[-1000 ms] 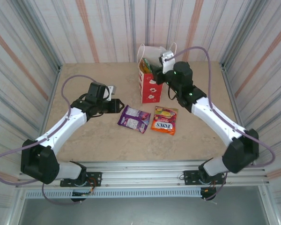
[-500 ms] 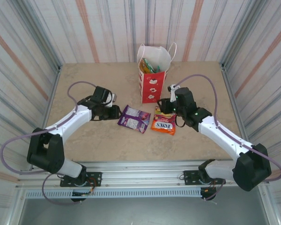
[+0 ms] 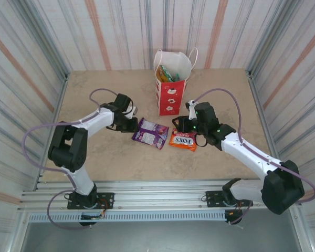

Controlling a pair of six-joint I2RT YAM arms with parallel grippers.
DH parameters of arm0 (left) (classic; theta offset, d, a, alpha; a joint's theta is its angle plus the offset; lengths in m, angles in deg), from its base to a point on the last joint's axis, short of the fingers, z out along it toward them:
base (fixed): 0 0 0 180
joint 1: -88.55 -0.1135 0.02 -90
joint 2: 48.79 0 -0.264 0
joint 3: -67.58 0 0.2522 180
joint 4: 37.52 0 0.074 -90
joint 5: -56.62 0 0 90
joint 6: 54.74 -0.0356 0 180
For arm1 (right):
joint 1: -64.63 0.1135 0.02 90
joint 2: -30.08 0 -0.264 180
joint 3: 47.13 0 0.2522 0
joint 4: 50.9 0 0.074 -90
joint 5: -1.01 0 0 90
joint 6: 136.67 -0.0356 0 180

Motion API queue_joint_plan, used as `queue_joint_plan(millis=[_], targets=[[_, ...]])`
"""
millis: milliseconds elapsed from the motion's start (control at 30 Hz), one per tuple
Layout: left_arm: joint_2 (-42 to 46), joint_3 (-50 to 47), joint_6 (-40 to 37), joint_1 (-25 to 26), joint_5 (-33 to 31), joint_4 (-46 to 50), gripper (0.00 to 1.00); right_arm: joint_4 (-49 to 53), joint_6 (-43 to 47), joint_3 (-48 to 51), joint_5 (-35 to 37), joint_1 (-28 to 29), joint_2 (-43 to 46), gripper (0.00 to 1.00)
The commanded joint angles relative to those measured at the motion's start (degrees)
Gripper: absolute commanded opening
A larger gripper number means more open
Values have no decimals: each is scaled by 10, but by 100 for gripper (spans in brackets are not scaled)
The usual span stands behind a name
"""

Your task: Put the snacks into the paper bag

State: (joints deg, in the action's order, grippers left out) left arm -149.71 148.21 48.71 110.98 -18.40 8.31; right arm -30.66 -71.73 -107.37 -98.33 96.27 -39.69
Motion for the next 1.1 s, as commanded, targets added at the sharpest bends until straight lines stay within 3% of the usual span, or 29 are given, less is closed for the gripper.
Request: queue_joint_plan(millis=[0,267,600,767,1067], targets=[[-26,35,-23,-5,6,26,32,-14,0,-1,-27,-3,-6,59],[-80,80,-48,-5,-15,49,28,-24,2,1,-48,-15,-18,60],[-117,99,-58,-5,-3,62,16,-35,4,2,-75,-32,-28,62],[-107,100,-68,-5,-5,81,0,-35,7,7,-75,-35,-21,62],[-24,98,-107,-5,-10,119,0,-55,38,24,-57,-41,12,62]])
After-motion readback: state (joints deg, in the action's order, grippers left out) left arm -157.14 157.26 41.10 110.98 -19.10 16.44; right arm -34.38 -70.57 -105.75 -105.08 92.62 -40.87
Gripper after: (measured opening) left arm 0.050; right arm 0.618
